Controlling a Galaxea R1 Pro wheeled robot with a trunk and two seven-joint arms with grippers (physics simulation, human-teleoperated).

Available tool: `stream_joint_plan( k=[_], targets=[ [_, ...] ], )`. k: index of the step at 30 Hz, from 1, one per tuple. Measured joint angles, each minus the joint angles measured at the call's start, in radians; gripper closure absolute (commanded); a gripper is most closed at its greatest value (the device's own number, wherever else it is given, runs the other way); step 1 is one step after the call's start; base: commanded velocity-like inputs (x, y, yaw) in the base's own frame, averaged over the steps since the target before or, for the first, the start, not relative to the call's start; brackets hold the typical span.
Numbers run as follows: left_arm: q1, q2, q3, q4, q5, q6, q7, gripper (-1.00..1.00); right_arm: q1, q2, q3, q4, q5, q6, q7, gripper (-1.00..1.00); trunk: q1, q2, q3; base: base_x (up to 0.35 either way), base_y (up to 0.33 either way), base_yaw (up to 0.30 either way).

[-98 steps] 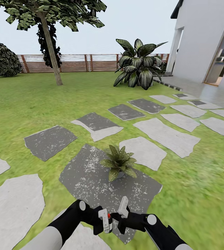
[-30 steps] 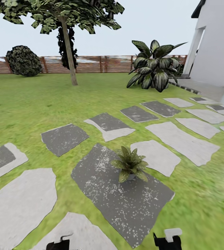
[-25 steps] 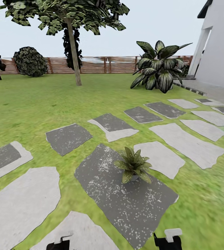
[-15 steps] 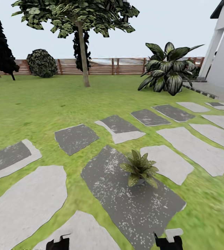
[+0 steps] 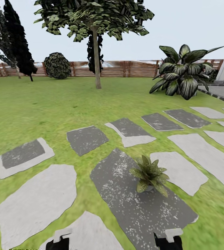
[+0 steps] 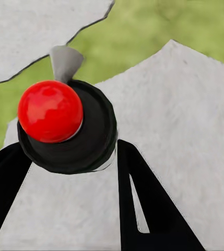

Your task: Pick up the pesticide atomizer in the garden and spray insectifuge to fully cover both potted plants in the garden.

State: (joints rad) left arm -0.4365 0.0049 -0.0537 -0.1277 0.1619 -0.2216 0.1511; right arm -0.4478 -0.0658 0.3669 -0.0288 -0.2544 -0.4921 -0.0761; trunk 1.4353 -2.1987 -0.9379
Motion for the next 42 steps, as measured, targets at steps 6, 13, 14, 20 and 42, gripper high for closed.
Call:
stream_joint_plan(
  k=[6,13,14,20,42],
  targets=[
    [0.000,0.001,0.000,0.000,0.003,-0.001,0.001,1.00,0.000,0.000,0.000,0.000,0.000,0.000,0.000,-1.00,0.000,0.000,0.006,0.000,0.000,0.216],
    [0.000,0.001,0.000,0.001,0.003,-0.001,0.001,1.00,0.000,0.000,0.000,0.000,0.000,0.000,-0.001,-1.00,0.000,0.000,0.012,0.000,0.000,0.240],
    [0.000,0.001,0.000,0.001,0.003,-0.001,0.001,1.00,0.000,0.000,0.000,0.000,0.000,0.000,-0.002,-1.00,0.000,0.000,0.013,0.000,0.000,0.275],
    [0.000,0.001,0.000,0.003,0.003,-0.001,0.000,1.00,0.000,0.005,0.002,0.000,0.001,0.000,-0.002,-1.00,0.000,0.000,0.013,0.000,0.000,0.279],
    [0.000,0.003,0.000,0.004,0.003,-0.001,0.000,1.00,0.000,0.002,0.000,0.000,0.002,-0.045,-0.002,-1.00,0.000,0.000,0.013,0.000,0.000,0.280]
  ],
)
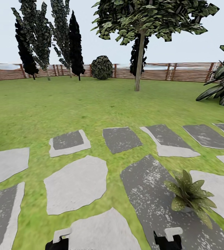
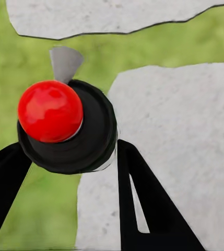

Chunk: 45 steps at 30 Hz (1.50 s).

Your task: Pick up the pesticide atomizer in the garden and spray insectifuge to fully cover both potted plants in the garden.

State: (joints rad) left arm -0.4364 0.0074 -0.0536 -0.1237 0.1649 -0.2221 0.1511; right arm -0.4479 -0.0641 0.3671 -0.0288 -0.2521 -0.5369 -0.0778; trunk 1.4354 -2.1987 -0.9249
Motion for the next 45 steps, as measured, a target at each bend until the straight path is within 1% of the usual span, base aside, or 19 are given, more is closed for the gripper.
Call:
stream_joint_plan(
  k=[6,45],
  targets=[
    [0.000,-0.001,0.000,0.000,0.000,-0.001,0.000,1.00,0.000,-0.002,0.000,0.000,-0.001,-0.013,-0.001,-1.00,0.000,0.000,0.000,0.000,0.000,0.280],
    [0.000,-0.001,0.000,0.000,0.000,-0.002,0.000,1.00,0.005,-0.002,0.000,0.000,-0.003,-0.015,-0.001,-1.00,0.000,0.000,0.000,0.000,0.000,0.280]
  ],
)
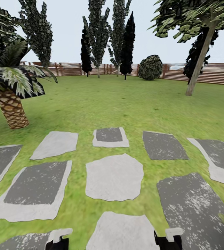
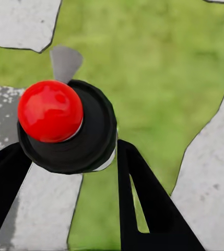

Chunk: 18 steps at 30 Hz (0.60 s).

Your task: Pick up the pesticide atomizer in the garden and spray insectifuge to fully cover both potted plants in the garden.

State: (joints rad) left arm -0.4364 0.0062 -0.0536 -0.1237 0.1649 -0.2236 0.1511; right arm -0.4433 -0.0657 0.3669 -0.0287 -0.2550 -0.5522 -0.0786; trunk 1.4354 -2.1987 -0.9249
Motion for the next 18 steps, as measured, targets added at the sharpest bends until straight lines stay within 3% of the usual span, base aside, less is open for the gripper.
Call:
stream_joint_plan(
  k=[18],
  targets=[
    [0.000,0.000,0.000,0.000,0.000,0.000,0.000,1.00,0.000,0.000,0.000,0.000,0.000,-0.001,0.000,-1.00,0.000,0.000,0.000,0.000,0.000,0.280]
  ],
)
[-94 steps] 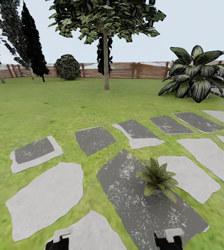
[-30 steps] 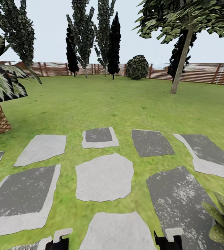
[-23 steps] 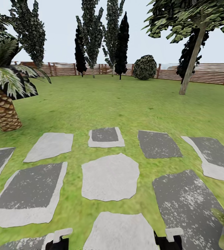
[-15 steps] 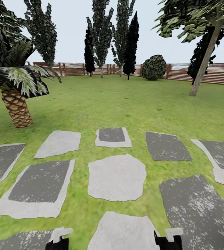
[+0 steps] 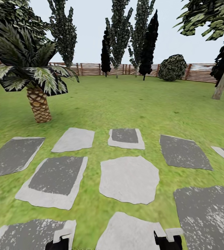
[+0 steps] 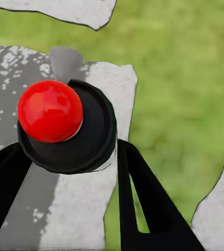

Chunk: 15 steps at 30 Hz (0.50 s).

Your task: Pick up the pesticide atomizer in the garden and spray insectifuge to fully cover both potted plants in the garden.

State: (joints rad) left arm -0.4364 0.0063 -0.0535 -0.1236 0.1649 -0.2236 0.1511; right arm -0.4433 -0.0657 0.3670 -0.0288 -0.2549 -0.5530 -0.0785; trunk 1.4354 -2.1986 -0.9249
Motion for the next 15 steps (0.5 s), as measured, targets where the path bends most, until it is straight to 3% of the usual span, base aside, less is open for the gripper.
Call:
stream_joint_plan(
  k=[15],
  targets=[
    [0.000,0.001,0.000,0.000,0.000,0.000,0.000,1.00,0.000,0.000,0.000,0.000,0.000,0.001,0.000,-1.00,0.000,0.000,0.000,0.000,0.000,0.280]
  ],
)
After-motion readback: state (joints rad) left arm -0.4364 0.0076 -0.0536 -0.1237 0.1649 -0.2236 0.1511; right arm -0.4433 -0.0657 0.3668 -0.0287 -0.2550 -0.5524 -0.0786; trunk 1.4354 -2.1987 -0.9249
